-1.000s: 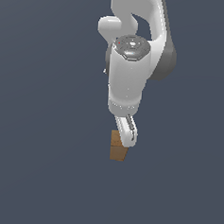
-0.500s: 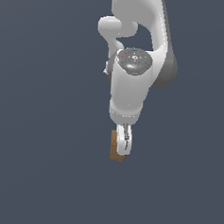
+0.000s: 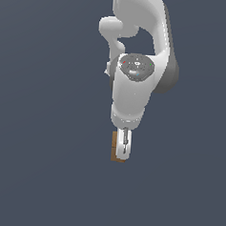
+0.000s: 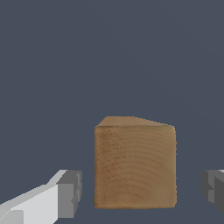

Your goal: Pick up the object and move it to a goal position.

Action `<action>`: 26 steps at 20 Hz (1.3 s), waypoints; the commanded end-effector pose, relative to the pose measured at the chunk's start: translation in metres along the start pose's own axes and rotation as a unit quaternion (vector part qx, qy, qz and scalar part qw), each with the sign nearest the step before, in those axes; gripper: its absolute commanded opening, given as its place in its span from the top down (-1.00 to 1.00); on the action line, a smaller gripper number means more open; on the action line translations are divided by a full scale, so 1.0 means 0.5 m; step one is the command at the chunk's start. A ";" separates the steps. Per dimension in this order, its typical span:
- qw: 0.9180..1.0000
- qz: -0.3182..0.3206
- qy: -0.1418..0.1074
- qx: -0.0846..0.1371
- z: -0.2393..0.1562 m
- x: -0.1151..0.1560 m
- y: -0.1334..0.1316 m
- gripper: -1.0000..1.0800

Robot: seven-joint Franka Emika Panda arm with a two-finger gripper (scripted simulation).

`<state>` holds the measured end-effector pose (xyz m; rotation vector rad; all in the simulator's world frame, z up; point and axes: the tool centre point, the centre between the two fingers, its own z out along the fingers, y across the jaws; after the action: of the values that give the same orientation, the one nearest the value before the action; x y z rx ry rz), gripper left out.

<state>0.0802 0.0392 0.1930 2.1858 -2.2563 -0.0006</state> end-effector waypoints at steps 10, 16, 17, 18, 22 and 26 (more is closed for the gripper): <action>1.000 0.001 0.000 0.000 0.058 0.000 0.001 -0.92; 1.000 0.002 0.000 0.000 0.100 0.001 0.002 -0.92; 1.000 0.002 0.000 0.000 0.102 0.000 0.002 -0.92; 1.000 0.002 0.000 0.000 0.103 0.000 0.001 -0.92; 1.000 0.002 0.000 0.000 0.100 0.000 -0.001 1.00; 1.000 0.002 0.000 0.000 0.100 0.000 -0.001 1.00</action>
<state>0.0802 0.0390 0.1423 2.1799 -2.2608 -0.0007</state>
